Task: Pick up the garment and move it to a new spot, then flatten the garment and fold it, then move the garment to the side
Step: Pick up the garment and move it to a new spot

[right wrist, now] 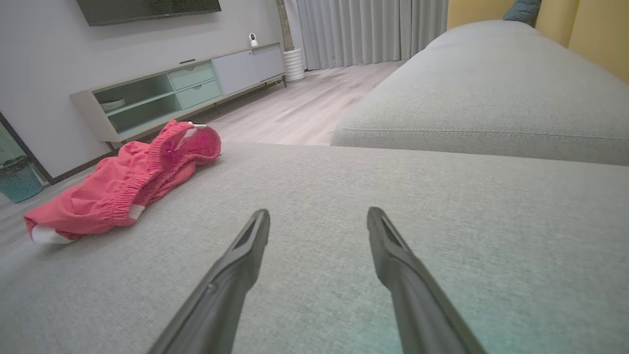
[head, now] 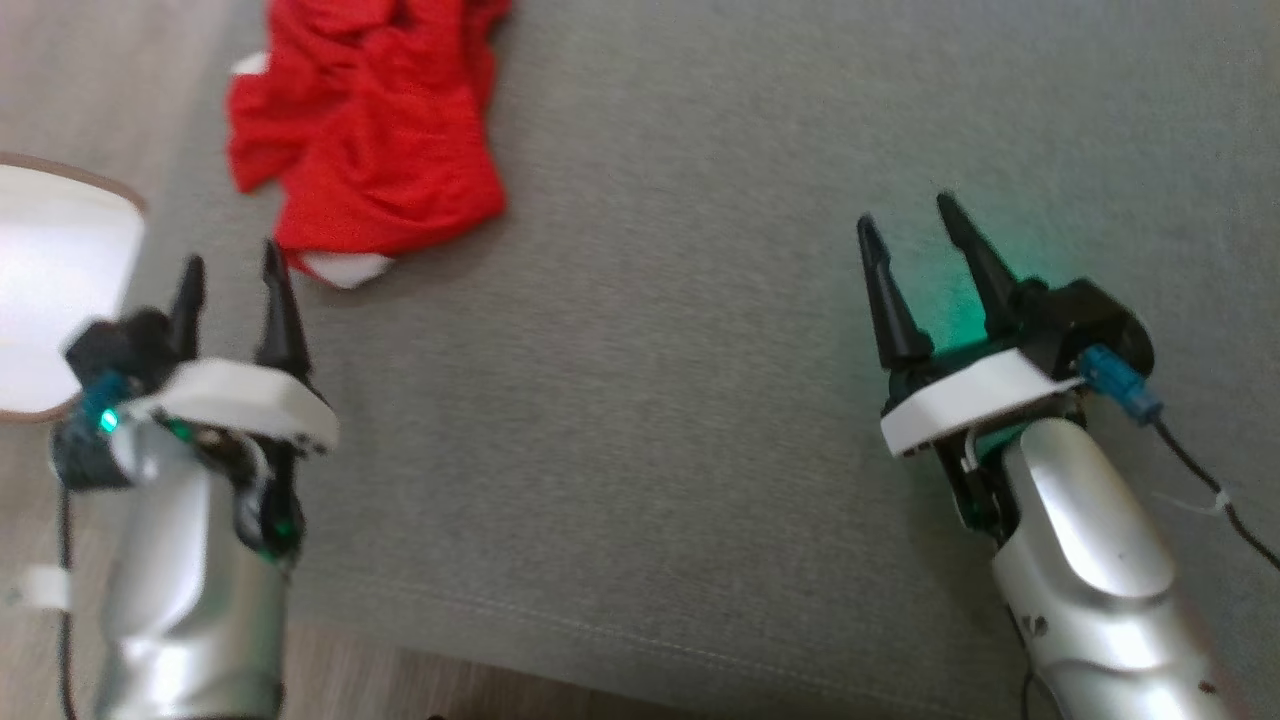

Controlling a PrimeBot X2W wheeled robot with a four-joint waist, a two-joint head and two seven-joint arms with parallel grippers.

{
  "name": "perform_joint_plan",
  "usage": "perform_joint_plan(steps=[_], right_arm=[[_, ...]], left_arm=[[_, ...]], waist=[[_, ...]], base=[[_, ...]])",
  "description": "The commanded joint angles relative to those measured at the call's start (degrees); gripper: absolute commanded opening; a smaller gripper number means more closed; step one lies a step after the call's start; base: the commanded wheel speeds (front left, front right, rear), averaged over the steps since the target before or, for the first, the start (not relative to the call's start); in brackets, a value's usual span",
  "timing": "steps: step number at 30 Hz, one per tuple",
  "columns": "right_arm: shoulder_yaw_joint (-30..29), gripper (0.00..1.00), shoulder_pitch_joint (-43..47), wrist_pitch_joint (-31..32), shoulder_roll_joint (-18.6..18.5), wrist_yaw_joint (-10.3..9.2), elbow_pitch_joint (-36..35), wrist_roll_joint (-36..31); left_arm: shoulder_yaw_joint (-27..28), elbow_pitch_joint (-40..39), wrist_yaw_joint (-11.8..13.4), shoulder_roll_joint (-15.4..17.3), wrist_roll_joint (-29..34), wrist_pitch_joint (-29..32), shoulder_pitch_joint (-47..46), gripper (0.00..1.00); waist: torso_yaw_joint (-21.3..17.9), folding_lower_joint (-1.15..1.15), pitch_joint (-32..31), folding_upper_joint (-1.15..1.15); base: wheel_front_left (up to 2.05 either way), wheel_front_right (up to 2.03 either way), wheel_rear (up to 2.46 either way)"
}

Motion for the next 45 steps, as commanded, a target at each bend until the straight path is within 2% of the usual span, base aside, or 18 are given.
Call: perform_joint_plan(steps=[1, 7, 15, 16, 17, 18, 22, 30, 36, 40, 45], right_arm=[[0.98, 1.0, -1.63, -0.37, 0.25, 0.37, -2.93, -0.15], [0.5, 1.0, -1.97, -0.3, -0.48, 0.37, -5.27, 0.12], [-1.8, 1.0, -1.19, 0.19, -1.4, 0.37, -7.07, 0.31], [-2.07, 1.0, -1.01, 0.24, -1.41, 0.37, -7.18, 0.34], [-2.33, 1.0, -0.87, 0.24, -1.41, 0.37, -7.27, 0.38], [-2.61, 1.0, -0.76, 0.24, -1.44, 0.37, -7.3, 0.46], [-3.95, 1.0, -0.31, 0.17, -1.24, 0.37, -6.75, 0.81], [-4.3, 1.0, -0.1, -0.16, 0.15, 0.37, -4.94, 1.22], [-3.6, 1.0, -0.14, -0.32, 1.18, 0.37, -3.71, 2.45], [-2.98, 1.0, -0.03, -0.35, 1.47, 0.37, -4.04, 3.5], [-1.78, 1.0, 0.27, -0.36, 1.55, 0.37, -4.53, 5.9]], left_arm=[[2.77, 0.74, -0.74, 3.36, 0.77, -0.7, -3.71, 1.0], [3.42, 5.39, -1.73, 5.08, 2.18, -0.7, -8.5, 1.0], [3.37, 18.82, -2.98, 5.76, 1.76, -0.7, -13.32, 1.0], [3.34, 20.44, -3.04, 5.89, 1.67, -0.7, -13.8, 0.83], [3.17, 22.13, -3.19, 6.01, 1.64, -0.67, -14.25, 0.36], [3.15, 23.64, -3.23, 6.13, 1.52, -0.66, -14.73, 0.0], [2.7, 26.46, -3.49, 6.94, 1.5, -0.68, -17.12, 0.0], [-0.26, 18.56, -5.41, 6.85, 2.77, -0.69, -20.09, 0.0], [-3.44, 11.91, -6.33, 5.06, 3.07, -0.69, -20.46, 0.0], [-8.65, 9.09, -6.7, 2.1, 3.71, -0.69, -19.85, 0.0], [-14.42, 7.33, -6.84, -0.35, 1.45, -0.7, -19.06, 0.0]], waist=[[-3.77, 0.0, 3.79, 0.0], [-6.37, 0.0, 5.78, 0.0], [-8.97, 0.0, 6.71, 0.0], [-9.18, 0.0, 6.64, 0.0], [-9.35, 0.0, 6.54, 0.0], [-9.46, 0.0, 6.39, 0.0], [-9.63, 0.0, 4.94, 0.0], [-11.17, 0.0, 0.74, 0.0], [-15.7, 0.0, -2.08, 0.0], [-19.62, 0.0, -3.03, 0.0], [-24.11, 0.0, -3.11, 0.0]], base=[[0.0, 0.0, 0.0], [0.0, 0.0, 0.0], [0.0, 0.0, 0.0], [0.0, 0.0, 0.0], [0.0, 0.0, 0.0], [0.0, 0.0, 0.0], [0.0, 0.0, 0.0], [0.0, 0.0, 0.0], [0.0, 0.0, 0.0], [0.0, 0.0, 0.0], [0.0, 0.0, 0.0]])
